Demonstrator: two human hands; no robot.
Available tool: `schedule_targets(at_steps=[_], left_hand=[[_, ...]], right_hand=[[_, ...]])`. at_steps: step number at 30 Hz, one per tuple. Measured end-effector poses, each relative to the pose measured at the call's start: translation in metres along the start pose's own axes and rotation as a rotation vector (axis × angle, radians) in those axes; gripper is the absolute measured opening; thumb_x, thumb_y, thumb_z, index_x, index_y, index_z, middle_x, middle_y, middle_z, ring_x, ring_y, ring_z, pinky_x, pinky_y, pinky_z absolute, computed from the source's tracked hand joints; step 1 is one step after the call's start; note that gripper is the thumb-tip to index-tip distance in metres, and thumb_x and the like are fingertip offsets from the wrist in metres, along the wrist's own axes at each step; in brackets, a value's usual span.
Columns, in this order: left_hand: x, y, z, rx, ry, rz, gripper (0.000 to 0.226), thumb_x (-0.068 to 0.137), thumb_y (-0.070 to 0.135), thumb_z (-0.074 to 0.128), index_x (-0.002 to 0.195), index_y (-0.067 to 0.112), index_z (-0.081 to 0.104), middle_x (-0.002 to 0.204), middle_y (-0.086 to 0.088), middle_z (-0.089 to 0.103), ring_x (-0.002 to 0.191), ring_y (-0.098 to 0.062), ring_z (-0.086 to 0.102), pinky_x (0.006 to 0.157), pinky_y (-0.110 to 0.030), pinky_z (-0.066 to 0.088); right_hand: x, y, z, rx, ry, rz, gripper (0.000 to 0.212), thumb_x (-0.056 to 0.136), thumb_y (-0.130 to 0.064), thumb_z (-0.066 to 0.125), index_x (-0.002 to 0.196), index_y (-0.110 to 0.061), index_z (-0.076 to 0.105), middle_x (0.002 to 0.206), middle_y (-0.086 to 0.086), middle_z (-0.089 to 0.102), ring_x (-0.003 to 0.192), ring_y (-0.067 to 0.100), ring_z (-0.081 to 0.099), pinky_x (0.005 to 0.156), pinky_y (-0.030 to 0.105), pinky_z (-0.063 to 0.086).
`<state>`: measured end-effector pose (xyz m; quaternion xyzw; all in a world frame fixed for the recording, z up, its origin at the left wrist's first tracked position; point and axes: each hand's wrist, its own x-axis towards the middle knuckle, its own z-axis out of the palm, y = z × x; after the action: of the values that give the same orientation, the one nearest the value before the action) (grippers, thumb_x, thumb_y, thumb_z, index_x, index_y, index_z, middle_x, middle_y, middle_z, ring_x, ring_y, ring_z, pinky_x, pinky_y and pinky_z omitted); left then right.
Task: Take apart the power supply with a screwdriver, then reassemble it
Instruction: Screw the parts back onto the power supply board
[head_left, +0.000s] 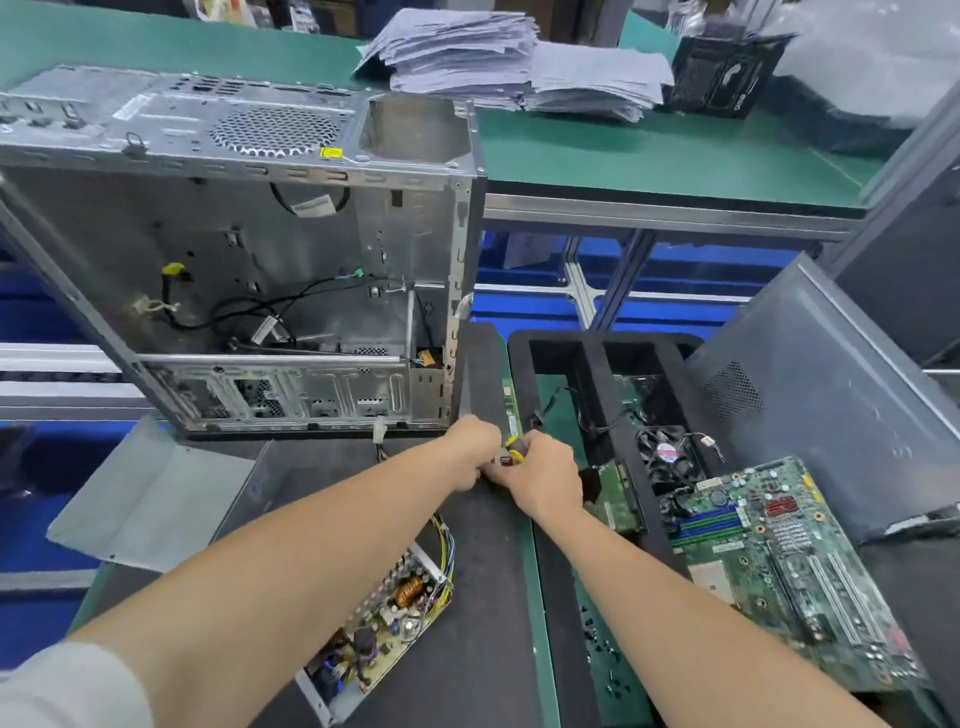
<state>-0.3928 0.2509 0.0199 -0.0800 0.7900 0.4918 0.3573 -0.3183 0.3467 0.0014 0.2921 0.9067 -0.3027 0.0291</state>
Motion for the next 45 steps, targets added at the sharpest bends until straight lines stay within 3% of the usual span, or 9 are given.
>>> schedule_targets(at_steps=[5, 10, 19, 26, 29, 33, 35, 39, 45], left_hand=[[0.003, 0.006, 0.009, -0.118, -0.048, -0.025, 0.015, 0.106, 0.01, 0.043, 0.105, 0.011, 0.058, 0.092, -0.01, 0.063, 0.067, -0.018, 0.051, 0.058, -0.027, 0.035], [0.007, -0.002, 0.012, 0.071, -0.062, 0.061, 0.034, 0.104, 0.0, 0.04, 0.125, 0.005, 0.067, 0.102, -0.014, 0.062, 0.087, -0.026, 0.055, 0.068, -0.031, 0.046], [-0.006, -0.009, 0.015, 0.396, -0.061, 0.25, 0.046, 0.098, -0.004, 0.041, 0.111, 0.018, 0.08, 0.127, -0.011, 0.07, 0.119, -0.033, 0.065, 0.095, -0.035, 0.057], [-0.024, -0.006, -0.026, 0.594, -0.306, 0.359, 0.036, 0.093, -0.005, 0.045, 0.095, 0.018, 0.073, 0.094, -0.003, 0.075, 0.082, -0.017, 0.071, 0.067, -0.022, 0.054], [-0.042, -0.01, -0.062, 0.763, -0.527, 0.407, 0.021, 0.093, 0.001, 0.059, 0.104, 0.01, 0.075, 0.099, -0.004, 0.079, 0.089, -0.007, 0.069, 0.081, -0.018, 0.049], [-0.064, -0.019, -0.1, 0.877, -0.715, 0.418, 0.022, 0.098, 0.02, 0.069, 0.119, 0.014, 0.074, 0.107, 0.011, 0.073, 0.091, 0.009, 0.062, 0.08, -0.008, 0.044], [-0.069, -0.021, -0.112, 0.915, -0.742, 0.423, 0.037, 0.093, 0.038, 0.073, 0.125, 0.021, 0.07, 0.114, 0.014, 0.067, 0.095, 0.014, 0.059, 0.074, -0.003, 0.043], [-0.067, -0.032, -0.122, 1.158, -0.662, 0.521, 0.063, 0.077, 0.055, 0.084, 0.133, 0.036, 0.06, 0.12, 0.021, 0.059, 0.115, -0.004, 0.056, 0.093, -0.014, 0.041], [-0.069, -0.061, -0.122, 1.226, -0.415, 0.67, 0.044, 0.089, 0.056, 0.072, 0.125, 0.035, 0.056, 0.113, 0.014, 0.061, 0.103, -0.011, 0.055, 0.088, -0.035, 0.045]], right_hand=[[0.015, 0.011, -0.014, 0.151, 0.008, 0.068, 0.034, 0.088, -0.028, 0.074, 0.062, -0.011, 0.06, 0.06, 0.005, 0.054, 0.064, 0.028, 0.052, 0.047, 0.03, 0.032], [0.027, 0.035, -0.023, 0.39, -0.053, 0.311, 0.013, 0.089, -0.015, 0.077, 0.091, -0.002, 0.074, 0.08, 0.011, 0.064, 0.064, 0.024, 0.05, 0.054, 0.031, 0.041], [0.025, 0.048, -0.017, 0.418, 0.031, 0.389, 0.019, 0.084, -0.013, 0.08, 0.092, 0.002, 0.072, 0.082, 0.014, 0.065, 0.07, 0.029, 0.056, 0.063, 0.037, 0.047], [0.007, 0.034, -0.026, 0.158, 0.088, 0.159, 0.003, 0.089, -0.016, 0.066, 0.091, -0.015, 0.068, 0.092, 0.005, 0.068, 0.087, 0.031, 0.063, 0.068, 0.032, 0.045], [-0.01, 0.01, -0.028, 0.26, -0.145, 0.073, 0.012, 0.081, -0.021, 0.069, 0.075, -0.013, 0.062, 0.076, 0.006, 0.072, 0.06, 0.022, 0.049, 0.048, 0.027, 0.033], [-0.036, -0.012, -0.032, 0.209, -0.954, 0.072, 0.017, 0.089, -0.026, 0.074, 0.095, -0.01, 0.07, 0.09, 0.014, 0.08, 0.046, 0.013, 0.019, 0.043, 0.02, 0.016], [-0.047, -0.014, -0.029, 0.195, -1.182, 0.038, 0.009, 0.096, -0.021, 0.07, 0.091, -0.015, 0.066, 0.097, 0.013, 0.079, 0.046, 0.011, 0.016, 0.041, 0.02, 0.016], [-0.06, -0.011, -0.021, 0.307, -1.132, -0.006, 0.023, 0.097, -0.009, 0.071, 0.079, -0.017, 0.059, 0.091, 0.012, 0.077, 0.045, 0.009, 0.021, 0.042, 0.018, 0.02], [-0.064, -0.016, -0.018, 0.191, -0.852, -0.1, 0.017, 0.089, -0.008, 0.077, 0.08, -0.018, 0.066, 0.067, 0.0, 0.061, 0.051, 0.012, 0.033, 0.051, 0.022, 0.026]])
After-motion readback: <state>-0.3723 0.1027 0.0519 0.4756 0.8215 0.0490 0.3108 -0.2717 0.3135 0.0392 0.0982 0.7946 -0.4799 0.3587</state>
